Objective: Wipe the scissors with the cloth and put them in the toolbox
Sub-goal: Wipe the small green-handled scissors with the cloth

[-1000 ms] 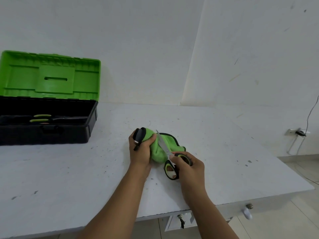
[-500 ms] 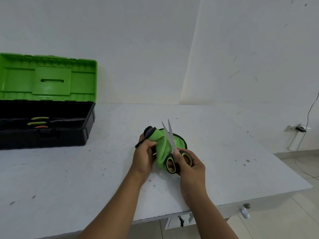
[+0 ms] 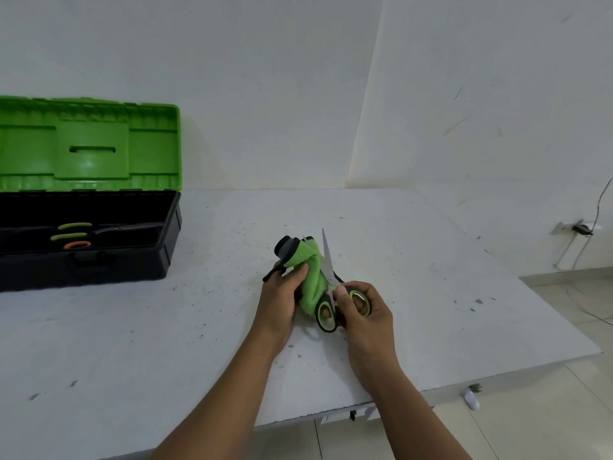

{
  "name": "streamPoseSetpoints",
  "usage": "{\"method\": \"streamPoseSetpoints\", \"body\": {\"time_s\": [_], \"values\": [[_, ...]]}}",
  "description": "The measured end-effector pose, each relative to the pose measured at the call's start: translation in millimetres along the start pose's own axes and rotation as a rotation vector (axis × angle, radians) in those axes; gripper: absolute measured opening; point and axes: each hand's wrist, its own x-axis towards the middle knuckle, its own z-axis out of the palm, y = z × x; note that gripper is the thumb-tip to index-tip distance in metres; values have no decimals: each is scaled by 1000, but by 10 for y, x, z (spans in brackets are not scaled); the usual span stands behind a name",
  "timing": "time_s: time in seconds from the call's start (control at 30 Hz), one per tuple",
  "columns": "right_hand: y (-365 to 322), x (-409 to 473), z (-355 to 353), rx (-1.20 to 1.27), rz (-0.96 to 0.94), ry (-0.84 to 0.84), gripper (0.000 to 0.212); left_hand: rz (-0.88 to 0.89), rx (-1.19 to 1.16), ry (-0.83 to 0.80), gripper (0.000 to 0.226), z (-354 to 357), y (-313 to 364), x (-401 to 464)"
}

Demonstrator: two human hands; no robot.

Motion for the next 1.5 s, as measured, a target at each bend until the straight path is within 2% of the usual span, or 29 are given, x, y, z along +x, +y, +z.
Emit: {"method": "streamPoseSetpoints", "body": {"time_s": [0.07,0.17,0.27,0.33,0.4,0.43,0.53,0.63,0.73,0.93,0.97,1.03,1.23,1.3,1.4,1.5], "values": [[-11,-3,-12,3,2,13,10,-23,-48,52,29,-7,-16,19],[-41,-12,-17,21,24,12,12,-108,-202,165,48,-61,31,49],[-72,-30,-5,49,43,-6,13,-151,-174,110,67,-66,65,34],[-87,-35,8,54,51,-14,13,-117,-70,43,59,-40,41,2],[-97,-36,20,35,41,-28,12,-62,-27,10,36,-51,7,-4],[-99,-37,25,15,31,-37,12,-41,-4,13,32,-58,4,-9],[-88,-32,19,-20,24,-52,14,-32,59,-16,36,-53,8,-24],[-78,-13,-13,27,62,-33,13,-57,-28,-30,25,-65,44,-40],[-79,-6,-14,23,62,-25,10,-141,-196,4,35,-71,84,-49],[-51,-17,36,-76,12,-56,9,-91,17,8,46,-27,112,-68],[-43,-19,42,-95,3,-64,10,-99,14,16,43,-29,115,-57],[-23,-23,62,-134,-18,-82,10,-123,-30,92,39,-19,130,-19],[27,-21,96,-194,-28,-59,11,-170,-47,315,53,118,108,135],[45,-12,80,-177,-18,-14,11,-174,-8,306,54,149,90,104],[56,20,61,-159,-12,44,8,-212,111,203,59,199,63,-61],[76,37,102,-227,-16,12,8,-205,135,279,58,189,94,-48]]}}
